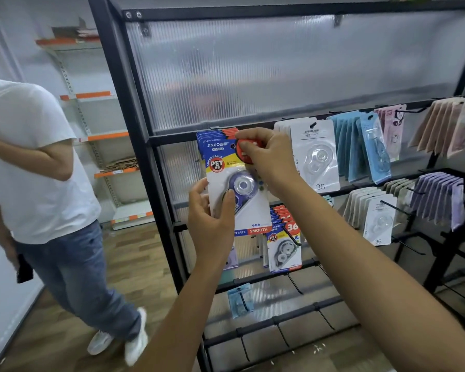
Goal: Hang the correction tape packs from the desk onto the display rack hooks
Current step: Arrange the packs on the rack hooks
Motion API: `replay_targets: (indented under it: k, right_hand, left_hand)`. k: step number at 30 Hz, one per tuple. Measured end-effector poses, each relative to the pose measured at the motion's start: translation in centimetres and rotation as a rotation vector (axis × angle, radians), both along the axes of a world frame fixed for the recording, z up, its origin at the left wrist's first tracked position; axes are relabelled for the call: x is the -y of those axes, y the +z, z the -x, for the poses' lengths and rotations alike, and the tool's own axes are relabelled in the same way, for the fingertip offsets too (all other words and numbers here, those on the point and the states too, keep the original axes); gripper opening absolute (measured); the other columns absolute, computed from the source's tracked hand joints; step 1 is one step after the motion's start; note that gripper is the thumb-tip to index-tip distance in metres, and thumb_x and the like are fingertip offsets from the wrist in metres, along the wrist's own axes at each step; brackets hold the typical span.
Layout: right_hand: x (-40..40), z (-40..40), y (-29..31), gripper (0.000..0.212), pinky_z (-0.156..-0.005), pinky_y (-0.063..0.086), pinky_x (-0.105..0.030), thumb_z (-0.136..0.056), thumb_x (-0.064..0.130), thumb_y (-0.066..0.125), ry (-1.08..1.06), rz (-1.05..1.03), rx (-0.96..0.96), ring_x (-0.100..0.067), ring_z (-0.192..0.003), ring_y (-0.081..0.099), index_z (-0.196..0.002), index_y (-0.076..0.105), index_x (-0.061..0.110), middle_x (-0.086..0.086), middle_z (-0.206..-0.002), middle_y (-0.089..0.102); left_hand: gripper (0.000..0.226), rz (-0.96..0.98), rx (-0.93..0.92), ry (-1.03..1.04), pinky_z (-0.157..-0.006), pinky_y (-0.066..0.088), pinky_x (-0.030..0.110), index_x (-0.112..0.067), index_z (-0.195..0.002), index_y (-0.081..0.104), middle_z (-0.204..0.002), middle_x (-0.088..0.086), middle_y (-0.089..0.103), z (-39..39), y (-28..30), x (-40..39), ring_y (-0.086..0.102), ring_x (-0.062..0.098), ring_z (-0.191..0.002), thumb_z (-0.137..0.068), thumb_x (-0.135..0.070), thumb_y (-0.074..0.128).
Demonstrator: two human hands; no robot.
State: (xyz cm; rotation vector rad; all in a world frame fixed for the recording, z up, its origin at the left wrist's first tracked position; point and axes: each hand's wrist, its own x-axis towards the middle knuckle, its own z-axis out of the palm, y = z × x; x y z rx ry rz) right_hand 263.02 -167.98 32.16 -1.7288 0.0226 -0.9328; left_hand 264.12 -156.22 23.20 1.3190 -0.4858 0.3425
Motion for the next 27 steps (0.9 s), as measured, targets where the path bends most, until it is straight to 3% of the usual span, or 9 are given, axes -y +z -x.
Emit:
replay_targets:
  k: [4,8,11,15,18,21,27]
  right_hand:
    - [0.0,-0.8,-0.5,0.011,-0.08,0.056,-0.027,-0.092,0.021,0.06,-0.056,0.034,-0.042,-0.01,-0.094,0.06,-0.103,0.062,0.025,0.008,-0.103,0.06]
    - [0.4,-2.2,-0.8,0.025,-0.071,0.046,-0.013,-0.09,0.023,0.063,-0.197,0.148,-0.068,-0.006,-0.092,0.054,-0.114,0.058,0.015,0.001,-0.113,0.062]
    - [0.8,-3.2,-0.8,0.031,-0.067,0.039,-0.007,-0.089,0.028,0.064,-0.283,0.236,-0.099,-0.006,-0.091,0.052,-0.114,0.056,0.012,-0.003,-0.113,0.064]
    - [0.9,-4.5,-0.8,0.034,-0.073,0.043,-0.014,-0.088,0.031,0.066,-0.368,0.278,-0.093,-0.011,-0.092,0.058,-0.112,0.057,0.009,-0.007,-0.11,0.065]
    - [0.9,-5.2,-1.0,0.034,-0.072,0.041,-0.013,-0.087,0.03,0.067,-0.395,0.284,-0.073,-0.011,-0.091,0.057,-0.11,0.057,0.008,-0.008,-0.109,0.064]
    - [0.9,-5.5,-1.1,0.036,-0.08,0.048,-0.02,-0.087,0.031,0.066,-0.387,0.281,-0.075,-0.018,-0.099,0.061,-0.114,0.057,0.008,-0.01,-0.112,0.063]
    - [0.5,-4.9,-2.7,0.044,-0.078,0.046,-0.016,-0.086,0.027,0.068,-0.362,0.251,-0.09,-0.015,-0.097,0.058,-0.121,0.05,0.006,-0.01,-0.116,0.06]
  left_hand:
    - [0.031,-0.023,-0.022,-0.005,-0.063,0.057,0.023,-0.043,-0.106,0.045,-0.107,-0.004,0.067,-0.3,-0.3,0.0,0.07,0.011,-0.09,-0.082,-0.042,0.066]
    - [0.03,-0.149,-0.054,0.057,-0.065,0.058,0.024,-0.036,-0.114,0.046,-0.106,-0.004,0.065,-1.4,-0.4,0.0,0.07,0.013,-0.088,-0.089,-0.031,0.064]
    - [0.038,-0.323,-0.007,0.154,-0.057,0.052,0.013,-0.02,-0.123,0.049,-0.106,0.001,0.066,-2.8,-0.1,0.1,0.068,0.011,-0.084,-0.09,-0.034,0.063]
    - [0.038,-0.501,0.082,0.294,-0.068,0.049,0.026,-0.015,-0.119,0.056,-0.105,0.005,0.063,-4.7,0.4,0.3,0.061,0.014,-0.087,-0.089,-0.036,0.064]
    - [0.042,-0.572,0.085,0.341,-0.065,0.037,0.018,-0.013,-0.123,0.055,-0.109,0.006,0.058,-5.7,0.6,0.5,0.054,0.012,-0.086,-0.089,-0.035,0.064]
    - [0.045,-0.58,0.064,0.335,-0.056,0.03,0.009,-0.011,-0.12,0.049,-0.11,0.006,0.061,-6.1,0.6,0.9,0.054,0.011,-0.085,-0.088,-0.035,0.067]
    - [0.045,-0.615,0.042,0.309,-0.061,0.041,0.016,-0.011,-0.118,0.048,-0.111,0.005,0.062,-6.1,-0.3,0.5,0.058,0.013,-0.087,-0.087,-0.038,0.066]
